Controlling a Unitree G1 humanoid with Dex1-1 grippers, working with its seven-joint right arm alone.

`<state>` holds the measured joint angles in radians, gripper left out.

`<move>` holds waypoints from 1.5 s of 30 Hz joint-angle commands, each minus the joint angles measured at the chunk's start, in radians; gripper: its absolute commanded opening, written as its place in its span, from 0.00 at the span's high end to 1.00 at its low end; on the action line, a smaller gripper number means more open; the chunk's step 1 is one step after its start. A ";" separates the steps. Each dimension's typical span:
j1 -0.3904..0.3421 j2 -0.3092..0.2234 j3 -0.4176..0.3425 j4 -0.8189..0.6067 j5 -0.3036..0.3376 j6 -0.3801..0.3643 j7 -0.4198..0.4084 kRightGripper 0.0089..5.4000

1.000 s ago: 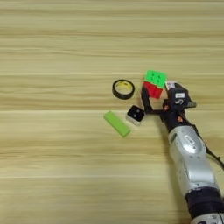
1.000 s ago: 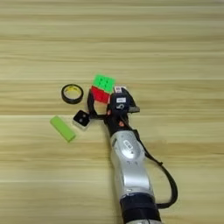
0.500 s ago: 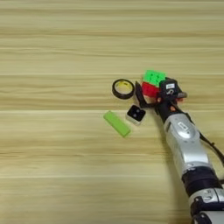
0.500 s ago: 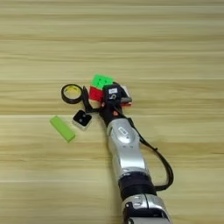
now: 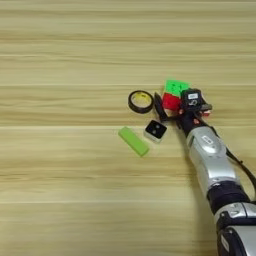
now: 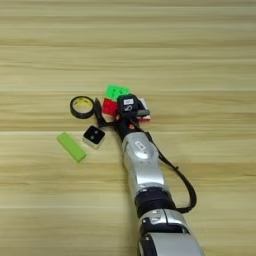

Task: Move the objects on the table

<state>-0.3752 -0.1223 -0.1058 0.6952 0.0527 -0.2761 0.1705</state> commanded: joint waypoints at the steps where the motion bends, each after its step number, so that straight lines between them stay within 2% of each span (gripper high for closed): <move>1: -0.083 -0.018 -0.009 -0.027 0.002 -0.040 -0.012 0.00; 13: -0.103 -0.015 -0.022 0.009 0.017 -0.053 -0.010 0.00; 20: -0.097 -0.012 -0.022 0.005 0.025 -0.058 0.005 0.17; 23: -0.095 -0.011 -0.021 0.006 0.026 -0.061 0.011 0.25; 24: -0.095 -0.011 -0.022 0.005 0.026 -0.062 0.013 0.31; 29: -0.095 -0.009 -0.025 0.007 0.033 -0.064 0.021 0.39; 40: -0.090 -0.008 -0.023 0.003 0.038 -0.071 0.023 0.39; 45: -0.074 -0.005 -0.016 -0.044 0.037 -0.076 0.028 0.39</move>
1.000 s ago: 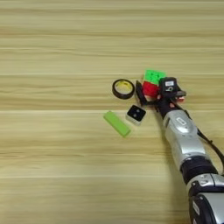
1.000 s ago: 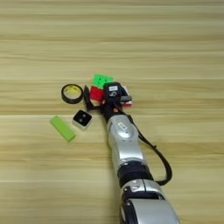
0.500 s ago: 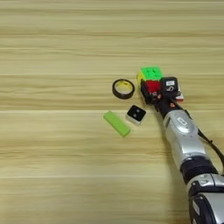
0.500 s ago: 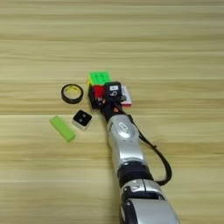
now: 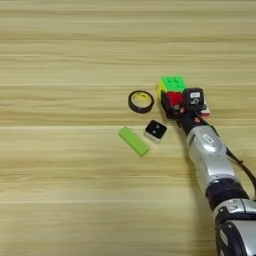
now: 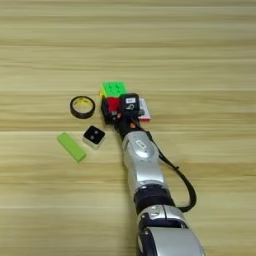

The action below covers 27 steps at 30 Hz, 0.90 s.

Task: Move the objects on the table

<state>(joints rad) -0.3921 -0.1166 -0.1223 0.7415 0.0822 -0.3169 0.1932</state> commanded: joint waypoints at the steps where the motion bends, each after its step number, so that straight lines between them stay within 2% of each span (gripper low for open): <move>1: -0.053 -0.010 0.002 -0.103 0.008 -0.034 0.007 0.39; 14: 0.012 0.028 0.054 -0.316 0.007 0.028 0.030 0.39; 20: 0.055 0.075 0.144 -0.406 -0.019 0.067 0.059 0.39; 27: 0.091 0.136 0.255 -0.408 -0.067 0.084 0.085 0.39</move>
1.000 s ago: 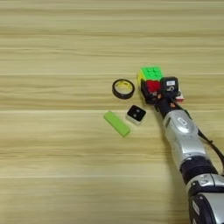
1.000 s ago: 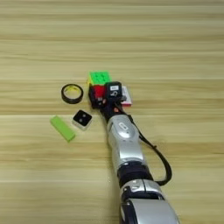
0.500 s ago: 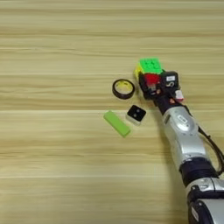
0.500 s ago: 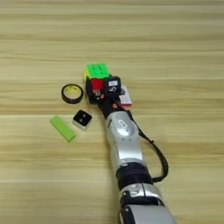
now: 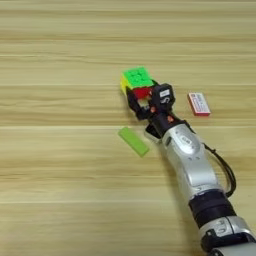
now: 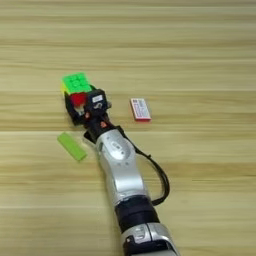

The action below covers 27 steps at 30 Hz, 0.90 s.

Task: Move the objects on the table

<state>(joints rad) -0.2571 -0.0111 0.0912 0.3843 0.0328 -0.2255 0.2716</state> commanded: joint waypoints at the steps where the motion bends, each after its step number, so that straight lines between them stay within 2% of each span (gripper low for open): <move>1: -0.041 0.037 0.053 -0.045 -0.023 -0.008 0.009 0.39; 9: -0.019 0.086 0.141 0.011 -0.056 -0.012 0.037 0.39; 23: -0.037 0.109 0.183 0.122 -0.056 -0.015 0.081 0.39; 24: -0.038 0.108 0.183 0.125 -0.058 -0.016 0.080 0.33; 27: -0.043 0.106 0.178 0.130 -0.061 -0.020 0.070 0.27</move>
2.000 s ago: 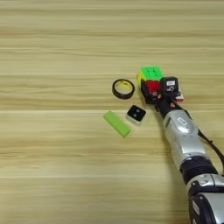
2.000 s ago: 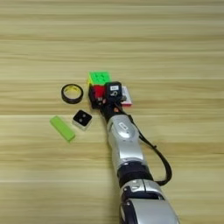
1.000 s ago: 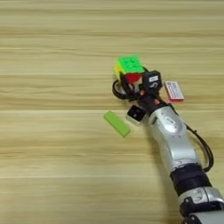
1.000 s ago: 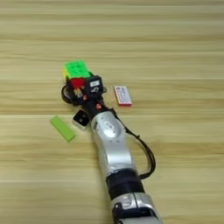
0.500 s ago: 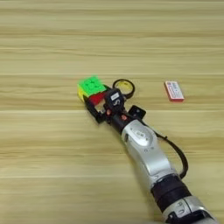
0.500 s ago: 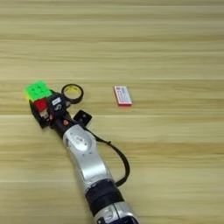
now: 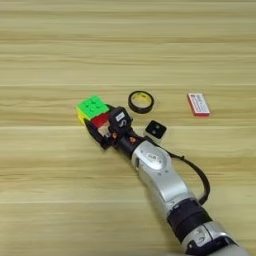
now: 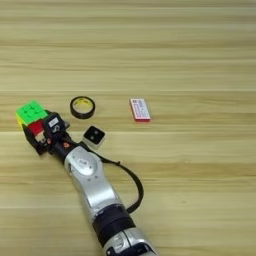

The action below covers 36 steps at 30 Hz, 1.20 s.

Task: Move the objects on the table

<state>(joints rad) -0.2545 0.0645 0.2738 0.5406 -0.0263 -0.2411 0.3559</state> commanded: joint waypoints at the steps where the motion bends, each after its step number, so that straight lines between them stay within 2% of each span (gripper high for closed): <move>1: -0.047 0.030 -0.007 -0.026 -0.002 -0.006 -0.017 0.24; 8: -0.037 0.013 -0.014 -0.077 -0.018 -0.024 -0.046 0.10; 13: -0.001 -0.010 -0.031 -0.170 -0.016 -0.017 -0.058 0.01; 19: 0.059 -0.039 -0.053 -0.312 -0.002 0.015 -0.057 0.00; 25: 0.175 -0.076 -0.068 -0.454 0.016 0.061 -0.048 0.00; 36: 0.318 -0.117 -0.062 -0.548 0.033 0.120 -0.020 0.00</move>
<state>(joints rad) 0.0820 -0.0493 0.2099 0.0484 -0.0035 -0.1168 0.3367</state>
